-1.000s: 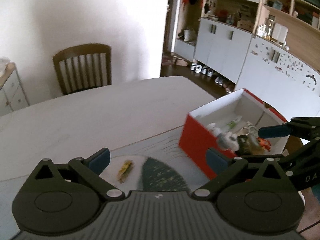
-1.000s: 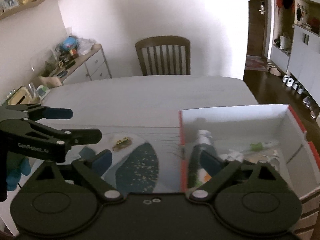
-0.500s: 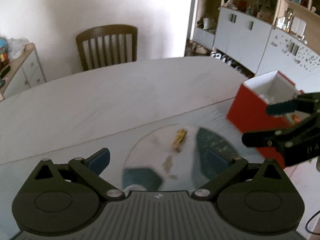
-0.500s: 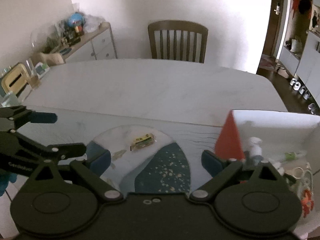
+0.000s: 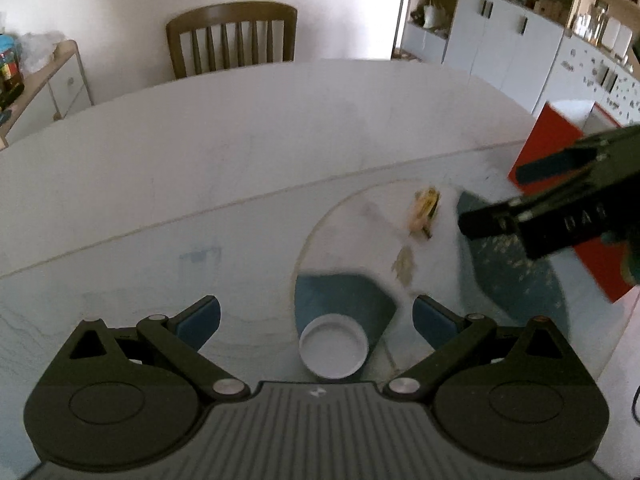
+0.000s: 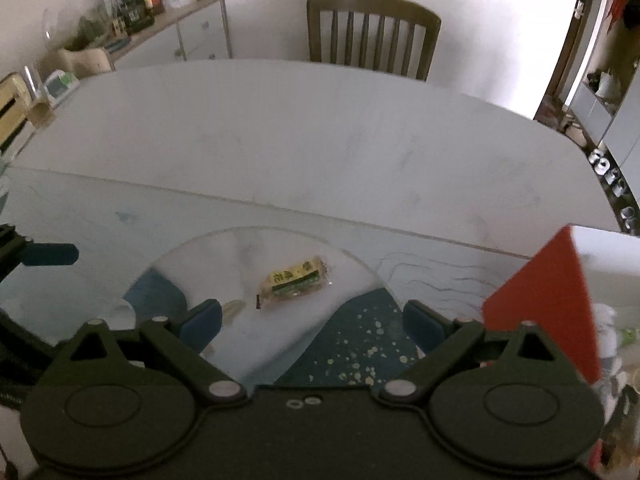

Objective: Organize objects
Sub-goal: 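Grasp the white round lid with the left tool while the right tool grasps the yellow snack bag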

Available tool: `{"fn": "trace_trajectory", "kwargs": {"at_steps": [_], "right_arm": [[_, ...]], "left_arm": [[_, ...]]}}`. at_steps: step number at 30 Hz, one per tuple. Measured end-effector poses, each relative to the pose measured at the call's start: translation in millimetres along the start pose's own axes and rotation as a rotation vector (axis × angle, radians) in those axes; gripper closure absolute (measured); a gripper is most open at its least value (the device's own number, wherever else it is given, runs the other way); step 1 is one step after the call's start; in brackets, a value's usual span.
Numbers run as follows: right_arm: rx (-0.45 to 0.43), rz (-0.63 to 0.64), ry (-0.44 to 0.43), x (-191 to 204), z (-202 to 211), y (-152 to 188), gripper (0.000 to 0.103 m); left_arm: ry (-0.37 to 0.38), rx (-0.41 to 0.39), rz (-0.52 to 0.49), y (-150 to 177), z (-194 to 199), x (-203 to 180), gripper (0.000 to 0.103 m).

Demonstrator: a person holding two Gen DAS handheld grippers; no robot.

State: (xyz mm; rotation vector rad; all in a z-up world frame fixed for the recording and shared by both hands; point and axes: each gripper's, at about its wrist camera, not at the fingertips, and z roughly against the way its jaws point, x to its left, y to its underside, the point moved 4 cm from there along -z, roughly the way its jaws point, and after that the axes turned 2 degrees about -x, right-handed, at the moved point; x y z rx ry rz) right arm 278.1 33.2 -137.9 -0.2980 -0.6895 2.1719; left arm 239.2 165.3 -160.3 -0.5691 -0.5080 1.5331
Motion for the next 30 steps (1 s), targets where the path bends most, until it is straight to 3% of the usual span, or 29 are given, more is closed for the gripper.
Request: {"fn": "trace_trajectory", "kwargs": {"at_steps": [12, 21, 30], "right_arm": [[0.066, -0.059, -0.001, 2.8, -38.1, -5.7, 0.007], [0.109, -0.110, 0.016, 1.1, -55.7, -12.9, 0.021], [0.099, -0.055, 0.035, 13.0, -51.9, -11.4, 0.049]], "left_arm": [[-0.014, 0.033, -0.038, 17.9, -19.0, -2.7, 0.000], [-0.026, 0.010, -0.055, 28.3, -24.5, -6.4, 0.002], [-0.020, -0.007, -0.068, 28.1, -19.4, -9.0, 0.035]]}}
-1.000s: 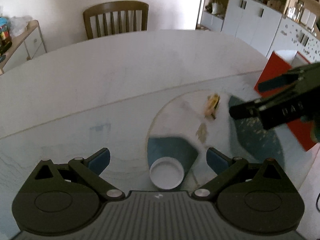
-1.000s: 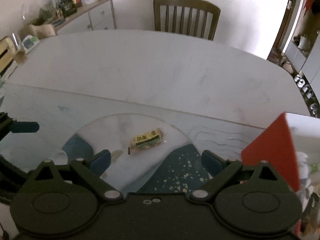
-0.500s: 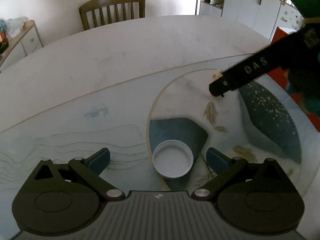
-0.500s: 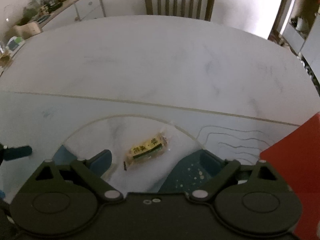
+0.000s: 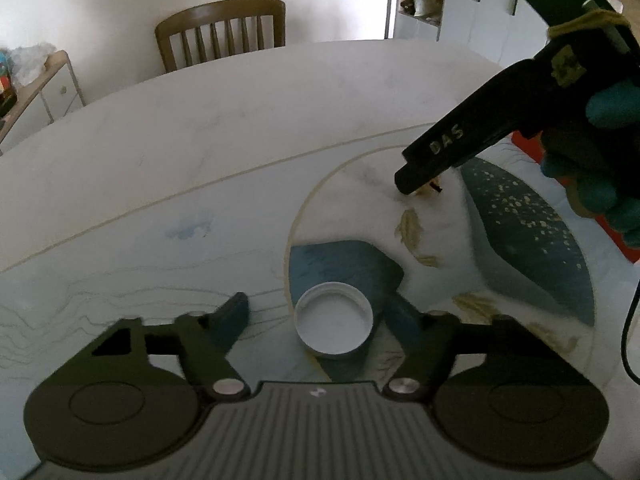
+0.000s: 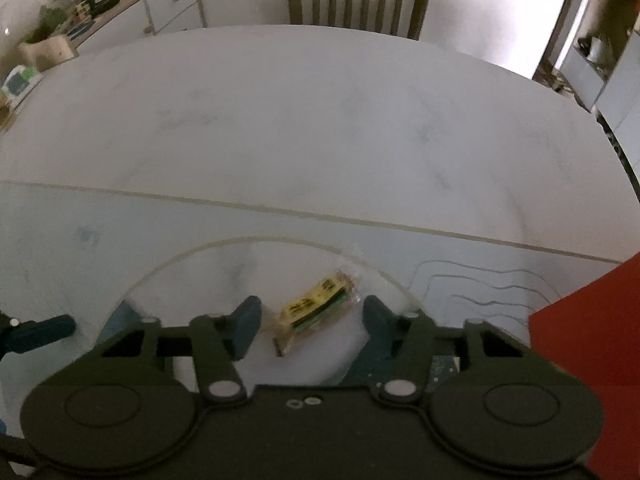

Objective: Organize objects
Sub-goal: 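Grasp the white round lid with the left tool while the right tool grasps the yellow snack bag, then carry the white lid and yellow snack bag into the red box and release them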

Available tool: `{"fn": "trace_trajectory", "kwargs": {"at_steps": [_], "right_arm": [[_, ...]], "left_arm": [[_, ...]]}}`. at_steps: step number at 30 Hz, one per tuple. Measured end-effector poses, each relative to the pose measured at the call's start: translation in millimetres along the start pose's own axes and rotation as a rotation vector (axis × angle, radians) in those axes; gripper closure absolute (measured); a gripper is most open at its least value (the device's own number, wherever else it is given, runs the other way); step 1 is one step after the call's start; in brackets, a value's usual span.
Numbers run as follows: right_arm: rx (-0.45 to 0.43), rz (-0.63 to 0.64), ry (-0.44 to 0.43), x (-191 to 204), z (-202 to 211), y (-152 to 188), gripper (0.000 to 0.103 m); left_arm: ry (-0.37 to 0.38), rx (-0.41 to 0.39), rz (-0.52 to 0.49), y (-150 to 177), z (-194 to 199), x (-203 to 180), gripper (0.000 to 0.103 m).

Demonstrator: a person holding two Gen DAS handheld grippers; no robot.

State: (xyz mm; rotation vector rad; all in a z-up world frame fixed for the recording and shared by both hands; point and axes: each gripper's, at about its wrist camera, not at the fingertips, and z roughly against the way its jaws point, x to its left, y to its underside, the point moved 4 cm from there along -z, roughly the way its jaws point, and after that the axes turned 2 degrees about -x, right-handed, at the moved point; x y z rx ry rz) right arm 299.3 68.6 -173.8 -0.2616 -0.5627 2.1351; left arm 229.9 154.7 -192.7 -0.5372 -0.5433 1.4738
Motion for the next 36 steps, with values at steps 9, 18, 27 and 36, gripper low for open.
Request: {"fn": "trace_trajectory", "kwargs": {"at_steps": [9, 18, 27, 36], "right_arm": [[0.003, 0.026, -0.003, 1.3, 2.0, -0.4, 0.077], [-0.007, -0.007, -0.051, -5.7, 22.8, 15.0, 0.083], [-0.039, -0.007, -0.110, -7.1, 71.7, 42.2, 0.083], [-0.087, -0.044, -0.125, -18.2, 122.5, 63.8, 0.083]], "left_arm": [[0.001, 0.014, -0.003, -6.8, 3.9, -1.6, 0.065], [0.002, 0.053, 0.020, -9.6, 10.0, -3.2, 0.065], [0.027, 0.044, 0.004, -21.8, 35.6, -19.4, 0.065], [0.070, 0.012, -0.010, -35.7, 68.7, -47.2, 0.065]]}}
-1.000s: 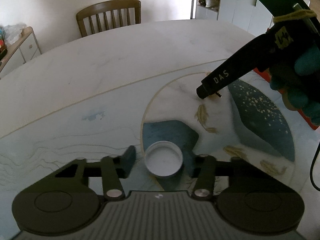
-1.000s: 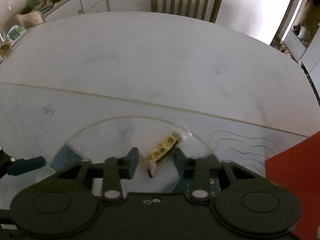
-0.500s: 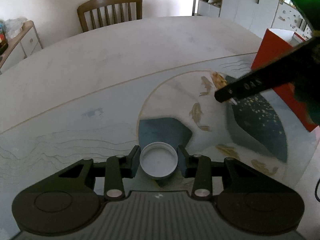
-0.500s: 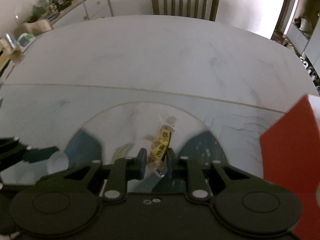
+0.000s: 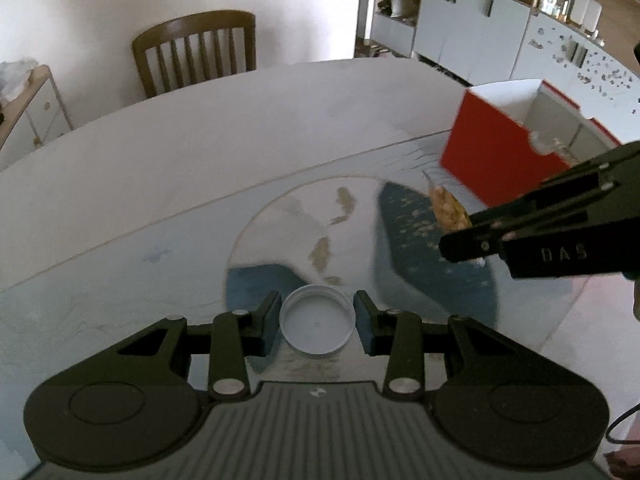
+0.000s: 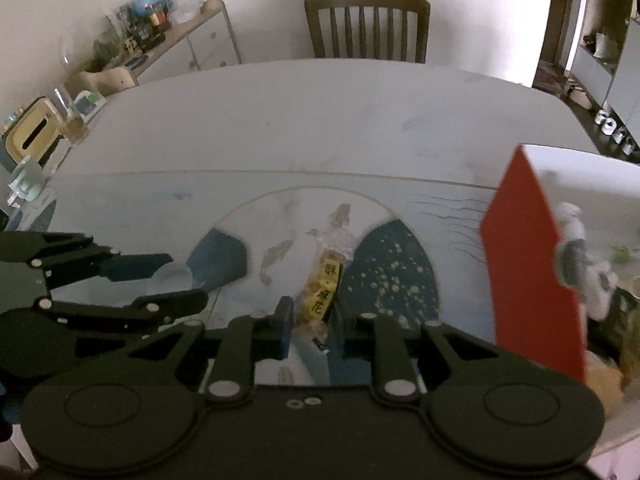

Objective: Organize objects
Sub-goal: 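Carry the white lid and yellow snack bag into the red box and release them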

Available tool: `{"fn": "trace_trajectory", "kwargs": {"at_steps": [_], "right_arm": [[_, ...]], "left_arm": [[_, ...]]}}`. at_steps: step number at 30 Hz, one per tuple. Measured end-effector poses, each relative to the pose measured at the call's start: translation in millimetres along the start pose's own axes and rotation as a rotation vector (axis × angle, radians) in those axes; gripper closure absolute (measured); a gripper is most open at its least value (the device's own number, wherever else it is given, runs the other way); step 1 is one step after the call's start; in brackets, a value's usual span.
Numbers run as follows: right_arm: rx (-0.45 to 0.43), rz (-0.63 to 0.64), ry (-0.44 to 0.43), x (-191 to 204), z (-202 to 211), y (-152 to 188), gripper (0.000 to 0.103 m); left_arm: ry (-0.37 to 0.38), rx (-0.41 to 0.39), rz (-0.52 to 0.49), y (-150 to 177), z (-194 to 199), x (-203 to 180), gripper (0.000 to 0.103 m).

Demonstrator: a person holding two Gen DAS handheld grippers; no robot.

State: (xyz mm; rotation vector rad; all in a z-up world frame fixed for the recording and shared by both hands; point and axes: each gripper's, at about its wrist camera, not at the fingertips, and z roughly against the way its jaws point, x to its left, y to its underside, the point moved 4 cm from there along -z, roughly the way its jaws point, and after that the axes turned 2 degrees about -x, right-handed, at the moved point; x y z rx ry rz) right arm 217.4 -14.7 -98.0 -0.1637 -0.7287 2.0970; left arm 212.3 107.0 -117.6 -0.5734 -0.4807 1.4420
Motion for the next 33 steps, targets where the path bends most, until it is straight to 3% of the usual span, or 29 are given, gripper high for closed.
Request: {"fn": "trace_trajectory", "kwargs": {"at_steps": [18, 33], "right_arm": [[-0.111, -0.032, 0.014, -41.0, 89.3, 23.3, 0.083], [-0.146, -0.081, 0.078, -135.8, 124.3, 41.0, 0.083]], "left_arm": [[0.088, -0.090, -0.079, -42.4, 45.7, -88.1, 0.065], [0.111, -0.114, -0.133, -70.7, 26.4, -176.9, 0.065]]}}
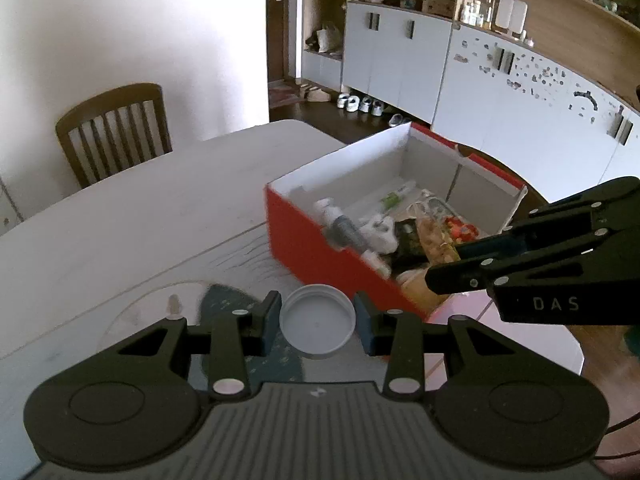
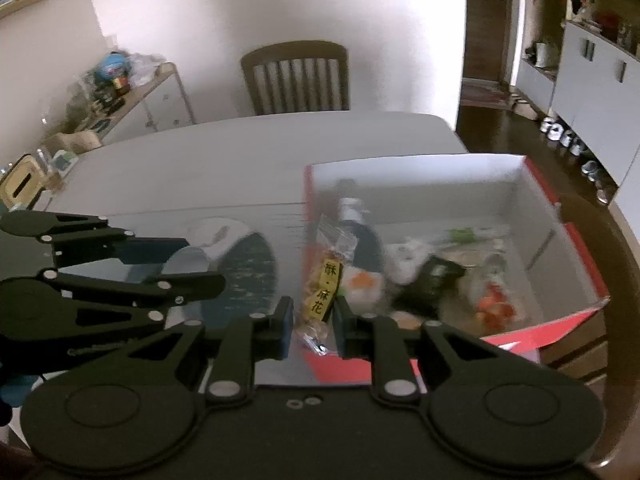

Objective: Organize objects
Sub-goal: 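Carry the white lid and yellow snack bag into the red box and release them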

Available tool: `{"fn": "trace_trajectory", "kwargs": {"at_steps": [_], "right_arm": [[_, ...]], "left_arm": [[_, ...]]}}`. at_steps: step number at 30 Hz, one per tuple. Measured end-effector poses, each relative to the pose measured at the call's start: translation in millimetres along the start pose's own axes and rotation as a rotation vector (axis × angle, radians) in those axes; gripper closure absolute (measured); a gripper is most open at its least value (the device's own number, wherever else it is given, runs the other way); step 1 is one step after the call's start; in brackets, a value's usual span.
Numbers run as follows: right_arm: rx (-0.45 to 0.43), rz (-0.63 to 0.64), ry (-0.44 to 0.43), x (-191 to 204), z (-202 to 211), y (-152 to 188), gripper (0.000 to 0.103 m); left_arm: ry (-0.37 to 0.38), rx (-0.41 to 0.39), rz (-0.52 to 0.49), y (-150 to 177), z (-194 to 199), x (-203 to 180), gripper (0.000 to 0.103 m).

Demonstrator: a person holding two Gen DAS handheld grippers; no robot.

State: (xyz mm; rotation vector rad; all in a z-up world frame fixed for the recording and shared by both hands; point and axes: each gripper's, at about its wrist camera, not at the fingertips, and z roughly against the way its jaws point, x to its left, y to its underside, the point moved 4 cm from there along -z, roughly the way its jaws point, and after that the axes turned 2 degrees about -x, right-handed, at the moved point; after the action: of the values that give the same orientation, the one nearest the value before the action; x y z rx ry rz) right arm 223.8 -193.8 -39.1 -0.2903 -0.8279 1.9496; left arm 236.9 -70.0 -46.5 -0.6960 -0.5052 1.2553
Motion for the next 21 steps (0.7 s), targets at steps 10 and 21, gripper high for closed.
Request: {"fn": "trace_trajectory", "kwargs": {"at_steps": [10, 21], "right_arm": [[-0.002, -0.020, 0.055, -75.3, -2.8, -1.9, 0.083], [0.043, -0.010, 0.101, -128.6, -28.1, -0.2, 0.083]], "left_arm": [[0.012, 0.007, -0.041, -32.9, -39.3, -53.8, 0.065], [0.001, 0.028, -0.116, -54.6, -93.3, -95.9, 0.065]]}}
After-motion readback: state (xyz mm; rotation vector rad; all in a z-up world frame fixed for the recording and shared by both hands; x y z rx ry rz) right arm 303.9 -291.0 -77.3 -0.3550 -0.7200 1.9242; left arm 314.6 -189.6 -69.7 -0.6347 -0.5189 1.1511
